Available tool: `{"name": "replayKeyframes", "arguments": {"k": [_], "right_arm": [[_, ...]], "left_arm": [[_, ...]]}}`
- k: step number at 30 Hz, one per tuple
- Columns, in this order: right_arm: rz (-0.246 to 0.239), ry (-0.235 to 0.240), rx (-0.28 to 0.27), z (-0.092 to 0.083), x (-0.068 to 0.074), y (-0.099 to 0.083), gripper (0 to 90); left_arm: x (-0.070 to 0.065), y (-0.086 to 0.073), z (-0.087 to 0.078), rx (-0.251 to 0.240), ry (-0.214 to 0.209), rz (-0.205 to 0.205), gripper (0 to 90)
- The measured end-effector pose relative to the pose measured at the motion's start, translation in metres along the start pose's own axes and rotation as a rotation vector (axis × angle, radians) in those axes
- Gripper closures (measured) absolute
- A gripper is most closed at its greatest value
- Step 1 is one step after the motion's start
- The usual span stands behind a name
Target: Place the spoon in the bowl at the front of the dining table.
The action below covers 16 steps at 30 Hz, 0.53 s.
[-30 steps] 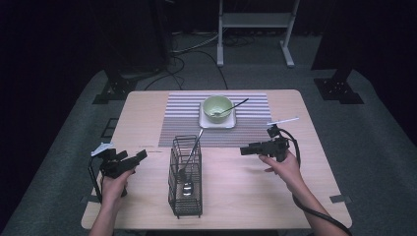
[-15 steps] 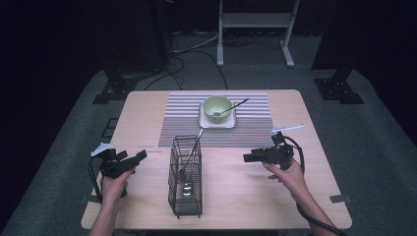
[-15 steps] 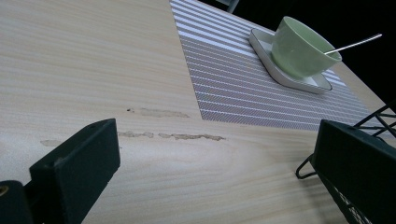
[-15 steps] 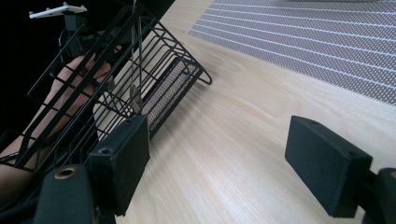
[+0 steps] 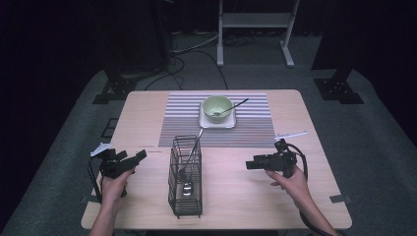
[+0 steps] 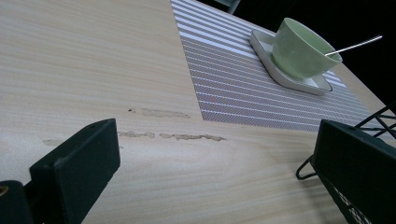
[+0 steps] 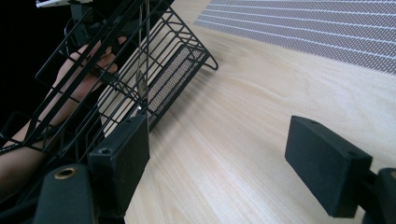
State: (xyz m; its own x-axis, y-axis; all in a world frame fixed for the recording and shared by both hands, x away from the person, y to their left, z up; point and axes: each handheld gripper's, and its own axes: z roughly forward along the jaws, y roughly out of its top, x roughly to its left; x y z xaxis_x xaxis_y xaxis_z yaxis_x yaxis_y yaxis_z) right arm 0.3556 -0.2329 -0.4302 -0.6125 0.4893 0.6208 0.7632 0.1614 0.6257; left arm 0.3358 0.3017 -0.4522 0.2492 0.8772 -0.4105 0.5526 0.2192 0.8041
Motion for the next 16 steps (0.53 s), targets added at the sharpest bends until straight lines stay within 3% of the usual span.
{"name": "replayKeyframes", "arguments": {"k": [16], "right_arm": [[-0.006, 0.012, -0.008, -0.002, 0.004, -0.021, 20.7]], "left_arm": [[0.0, 0.001, 0.001, -0.002, 0.004, 0.002, 0.0]]}}
